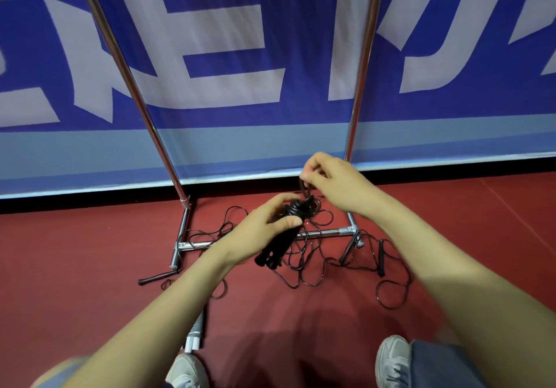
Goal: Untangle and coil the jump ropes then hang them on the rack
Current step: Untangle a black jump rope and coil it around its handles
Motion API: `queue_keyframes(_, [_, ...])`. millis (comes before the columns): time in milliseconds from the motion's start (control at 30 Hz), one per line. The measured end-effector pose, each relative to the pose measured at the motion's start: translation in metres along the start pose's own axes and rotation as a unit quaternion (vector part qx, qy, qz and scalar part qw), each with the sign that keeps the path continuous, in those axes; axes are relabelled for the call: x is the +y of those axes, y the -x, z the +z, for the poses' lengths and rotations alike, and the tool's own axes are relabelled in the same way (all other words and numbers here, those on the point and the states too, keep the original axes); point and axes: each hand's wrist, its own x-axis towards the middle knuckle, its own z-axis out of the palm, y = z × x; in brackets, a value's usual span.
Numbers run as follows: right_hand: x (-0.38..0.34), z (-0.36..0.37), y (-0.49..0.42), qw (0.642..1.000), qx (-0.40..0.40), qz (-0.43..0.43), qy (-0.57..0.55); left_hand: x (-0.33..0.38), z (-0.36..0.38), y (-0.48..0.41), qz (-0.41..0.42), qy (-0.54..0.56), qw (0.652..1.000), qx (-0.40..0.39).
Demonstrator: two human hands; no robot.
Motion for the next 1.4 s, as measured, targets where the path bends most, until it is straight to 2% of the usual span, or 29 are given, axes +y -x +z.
queue_keyframes(133, [0.0,0.005,-0.005,0.989,0.098,0.028,-0.111,-0.003,0.002,0.0,-0.005,0.004,1.0,-0.018])
queue_keyframes(233, [0.0,0.014,-0.007,0.968,0.114,0.058,-0.216,-0.01,0.003,0.001,-0.015,-0.022,0.999,-0.02])
queue_keyframes(333, [-0.001,0.021,-0.009,0.971,0.089,0.06,-0.215,-0.013,0.003,0.002,-0.027,-0.029,0.999,0.01])
queue_keyframes(467, [-0.002,0.019,-0.014,0.959,0.077,0.063,-0.264,-0.006,0.001,0.003,-0.032,0.096,0.995,0.019])
queue_keyframes(600, [-0.001,0.018,-0.013,0.963,0.069,0.051,-0.257,-0.008,0.001,-0.001,-0.052,0.177,0.983,0.011])
queue_keyframes(767, [0.0,0.023,-0.013,0.96,0.121,0.044,-0.248,-0.014,0.001,-0.004,-0.05,0.145,0.988,0.023])
queue_keyframes(967, [0.002,0.029,-0.012,0.969,0.111,0.039,-0.217,-0.021,0.008,-0.001,-0.046,0.091,0.994,0.038])
queue_keyframes(1033, [0.003,0.029,-0.014,0.981,0.078,0.034,-0.176,-0.026,0.009,0.0,-0.067,0.1,0.992,0.036])
queue_keyframes(1100, [0.005,0.025,-0.015,0.991,0.011,0.036,-0.13,-0.029,0.011,0.002,-0.091,0.12,0.988,0.04])
queue_keyframes(1167, [0.01,0.018,-0.016,0.994,-0.033,0.038,-0.095,-0.031,0.012,0.002,-0.103,0.141,0.983,0.059])
queue_keyframes(1233, [0.018,0.013,-0.016,0.997,-0.054,0.047,-0.007,-0.029,0.008,0.001,-0.108,0.164,0.976,0.095])
queue_keyframes(1300, [0.022,0.015,-0.012,0.988,-0.116,0.064,0.076,-0.025,0.0,0.0,-0.109,0.188,0.966,0.14])
queue_keyframes(1400, [0.018,0.032,-0.002,0.965,-0.236,0.05,0.104,-0.023,-0.006,-0.002,-0.122,0.238,0.941,0.208])
